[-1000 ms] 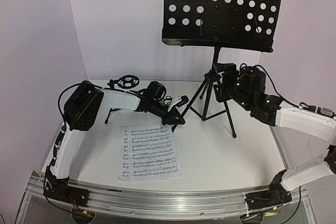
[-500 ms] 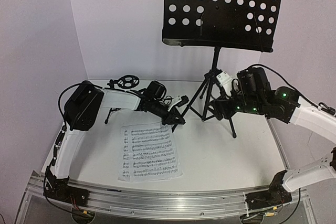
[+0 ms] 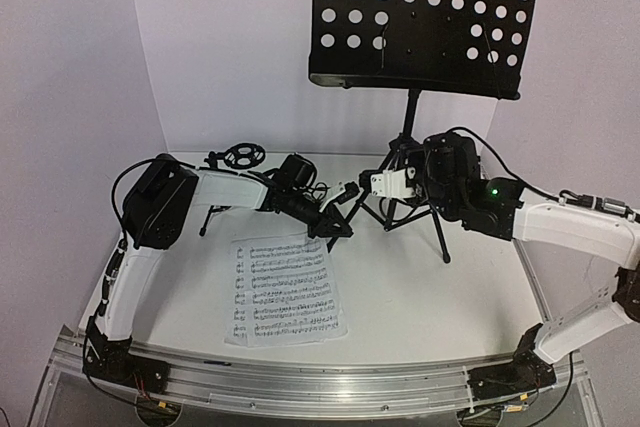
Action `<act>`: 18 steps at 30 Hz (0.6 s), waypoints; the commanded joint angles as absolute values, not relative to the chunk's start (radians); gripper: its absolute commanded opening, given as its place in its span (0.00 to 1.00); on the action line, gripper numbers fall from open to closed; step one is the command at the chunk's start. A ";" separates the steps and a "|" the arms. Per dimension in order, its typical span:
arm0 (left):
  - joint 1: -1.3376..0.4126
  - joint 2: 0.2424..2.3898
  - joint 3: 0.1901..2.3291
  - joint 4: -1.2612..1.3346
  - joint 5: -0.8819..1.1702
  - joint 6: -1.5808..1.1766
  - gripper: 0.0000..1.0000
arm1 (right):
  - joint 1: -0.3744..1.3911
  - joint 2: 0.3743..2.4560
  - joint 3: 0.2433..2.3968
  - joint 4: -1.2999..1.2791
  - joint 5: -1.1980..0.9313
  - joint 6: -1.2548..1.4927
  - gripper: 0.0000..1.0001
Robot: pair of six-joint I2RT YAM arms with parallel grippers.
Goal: Set up the instrument practice props
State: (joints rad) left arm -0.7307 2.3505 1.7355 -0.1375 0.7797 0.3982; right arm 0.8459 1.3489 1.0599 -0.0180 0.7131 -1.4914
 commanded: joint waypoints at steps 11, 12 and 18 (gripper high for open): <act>-0.723 2.388 1.761 -0.154 0.784 0.434 0.00 | 0.762 1.445 1.058 0.244 0.761 -1.634 0.46; -0.723 2.389 1.762 -0.153 0.784 0.431 0.00 | 0.759 1.445 1.058 0.246 0.761 -1.634 0.45; -0.723 2.397 1.772 -0.151 0.784 0.427 0.00 | 0.754 1.471 1.059 0.251 0.749 -1.623 0.35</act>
